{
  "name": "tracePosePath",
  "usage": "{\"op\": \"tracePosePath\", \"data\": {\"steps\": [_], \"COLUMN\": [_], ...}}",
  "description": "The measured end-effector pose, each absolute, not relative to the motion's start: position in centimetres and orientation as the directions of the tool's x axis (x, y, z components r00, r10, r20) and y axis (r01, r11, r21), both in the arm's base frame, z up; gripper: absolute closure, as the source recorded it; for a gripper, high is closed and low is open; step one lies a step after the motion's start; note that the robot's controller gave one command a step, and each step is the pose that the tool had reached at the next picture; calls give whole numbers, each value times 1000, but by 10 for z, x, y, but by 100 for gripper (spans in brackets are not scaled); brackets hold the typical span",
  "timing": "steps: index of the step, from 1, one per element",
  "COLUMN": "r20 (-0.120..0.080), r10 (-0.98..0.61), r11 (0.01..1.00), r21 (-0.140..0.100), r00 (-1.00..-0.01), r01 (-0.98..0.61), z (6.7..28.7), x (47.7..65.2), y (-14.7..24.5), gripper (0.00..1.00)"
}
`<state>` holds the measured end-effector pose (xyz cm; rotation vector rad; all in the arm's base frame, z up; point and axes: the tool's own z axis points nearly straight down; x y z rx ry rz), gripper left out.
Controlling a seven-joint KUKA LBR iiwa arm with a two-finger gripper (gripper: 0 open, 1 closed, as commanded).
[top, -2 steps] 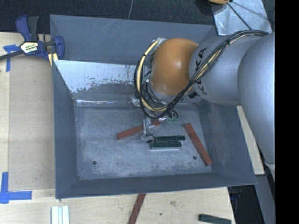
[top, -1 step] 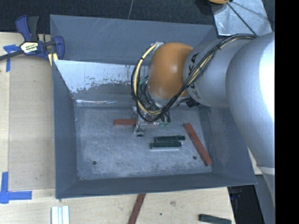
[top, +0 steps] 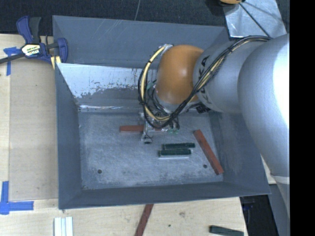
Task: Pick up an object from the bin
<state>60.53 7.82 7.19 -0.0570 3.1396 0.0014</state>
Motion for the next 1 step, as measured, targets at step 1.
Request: {"op": "tracePosePath", "data": {"steps": [1], "r20": [-1], "r10": [-36], "r11": [999], "r21": [1], "r00": [-999], "r01": [-36], "z": [75], "x": [605], "y": [78], "gripper": [100]}}
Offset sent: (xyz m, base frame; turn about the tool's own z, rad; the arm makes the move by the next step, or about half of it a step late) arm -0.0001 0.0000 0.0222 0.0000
